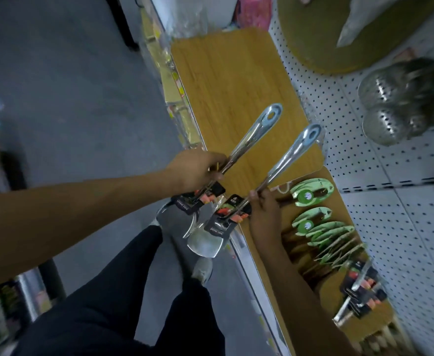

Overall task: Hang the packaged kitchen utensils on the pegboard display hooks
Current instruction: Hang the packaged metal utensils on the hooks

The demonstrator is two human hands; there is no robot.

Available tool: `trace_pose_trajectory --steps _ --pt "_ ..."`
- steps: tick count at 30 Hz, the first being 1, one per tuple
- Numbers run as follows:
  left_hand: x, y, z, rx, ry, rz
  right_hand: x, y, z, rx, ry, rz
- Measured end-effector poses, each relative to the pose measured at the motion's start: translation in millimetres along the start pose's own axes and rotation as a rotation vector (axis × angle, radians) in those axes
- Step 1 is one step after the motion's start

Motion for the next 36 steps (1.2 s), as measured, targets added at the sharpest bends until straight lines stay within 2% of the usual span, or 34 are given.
trace_pose_trajectory --steps 5,10,18,22,26,30,36 --pt "-6.2 89.9 7.4 -0.098 0.027 0.143 12.7 45.3 7.8 0.099 -0.049 0.056" --pt "-46.3 171.0 21.3 -0.234 0.054 0.206 30.1 91.2 36.3 0.186 -0.080 0.149" --pt "-103.9 253.6 44.3 -0.363 0.046 0.128 51.2 163.8 95.6 0.211 -0.117 0.242" --pt "-127.0 285.3 47.9 -0.383 -0.003 0.047 46.5 198.3 119.5 0.164 -0.108 0.240" --pt "-149.8 310.7 47.6 -0.331 -0.026 -0.026 41.0 237.6 149.7 0.073 -0.067 0.277" --pt "-182.0 334.6 44.9 -0.291 -0.037 -0.137 39.4 284.7 188.8 -0.049 -0.009 0.343" --pt "-238.1 363.6 19.0 -0.215 -0.062 -0.315 9.3 356.5 245.6 -0.244 0.038 0.334"
Point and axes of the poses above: each hand's wrist, its own y-axis away from the middle knuckle, its own z-axis out of the back of the hand, x = y × z, the point moved 1 cm from there along -y, towards the middle knuckle, and after that the axes turned 6 degrees about -x, right-handed, at the moved point
